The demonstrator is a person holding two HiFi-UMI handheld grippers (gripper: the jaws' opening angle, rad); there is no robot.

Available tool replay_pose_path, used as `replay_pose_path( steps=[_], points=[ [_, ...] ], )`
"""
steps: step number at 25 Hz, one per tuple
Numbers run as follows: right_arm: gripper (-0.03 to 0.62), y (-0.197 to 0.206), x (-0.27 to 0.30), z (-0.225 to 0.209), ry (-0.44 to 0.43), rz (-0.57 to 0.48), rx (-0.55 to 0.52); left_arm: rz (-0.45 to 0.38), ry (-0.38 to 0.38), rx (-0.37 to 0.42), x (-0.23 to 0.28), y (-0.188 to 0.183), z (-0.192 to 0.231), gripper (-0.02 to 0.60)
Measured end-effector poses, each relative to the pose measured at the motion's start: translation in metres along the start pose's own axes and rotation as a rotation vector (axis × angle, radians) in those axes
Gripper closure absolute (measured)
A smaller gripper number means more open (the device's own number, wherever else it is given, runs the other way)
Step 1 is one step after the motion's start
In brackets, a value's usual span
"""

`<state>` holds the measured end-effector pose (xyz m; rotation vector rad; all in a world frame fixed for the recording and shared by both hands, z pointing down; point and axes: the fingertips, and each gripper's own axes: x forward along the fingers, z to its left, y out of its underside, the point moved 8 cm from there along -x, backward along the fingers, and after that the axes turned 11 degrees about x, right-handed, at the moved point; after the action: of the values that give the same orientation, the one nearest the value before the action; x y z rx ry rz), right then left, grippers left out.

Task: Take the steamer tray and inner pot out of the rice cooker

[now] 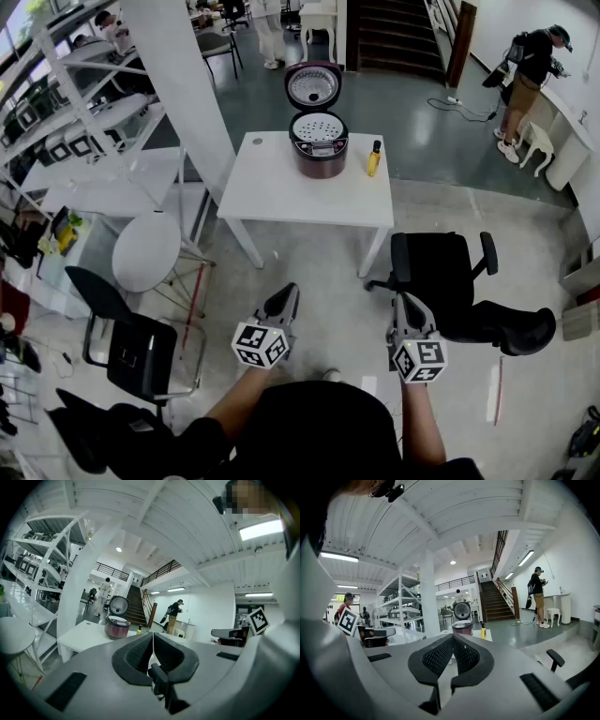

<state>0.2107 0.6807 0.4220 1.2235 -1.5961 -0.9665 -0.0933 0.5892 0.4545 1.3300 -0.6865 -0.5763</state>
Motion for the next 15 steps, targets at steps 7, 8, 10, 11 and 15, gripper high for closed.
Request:
replay_pose_path(
  steps=[7, 8, 10, 11, 15],
  points=[
    [0.593, 0.006, 0.000, -0.012, -0.014, 0.066, -0.042, -0.044, 0.001, 0.033, 0.010, -0.004, -0.013, 0.572],
    [0.592, 0.009, 0.003, -0.014, -0.025, 0.086, -0.036, -0.042, 0.003, 0.030, 0.011, -0.003, -0.015, 0.572],
    [0.592, 0.015, 0.007, -0.015, -0.039, 0.107, -0.022, -0.033, 0.011, 0.027, 0.013, 0.000, -0.017, 0.572],
    [0.592, 0.016, 0.007, -0.014, -0.043, 0.108, -0.018, -0.028, 0.014, 0.026, 0.014, 0.000, -0.018, 0.572],
    [0.592, 0.013, 0.008, -0.011, -0.062, 0.090, -0.025, -0.021, 0.003, 0.024, 0.013, -0.001, -0.020, 0.572]
  ],
)
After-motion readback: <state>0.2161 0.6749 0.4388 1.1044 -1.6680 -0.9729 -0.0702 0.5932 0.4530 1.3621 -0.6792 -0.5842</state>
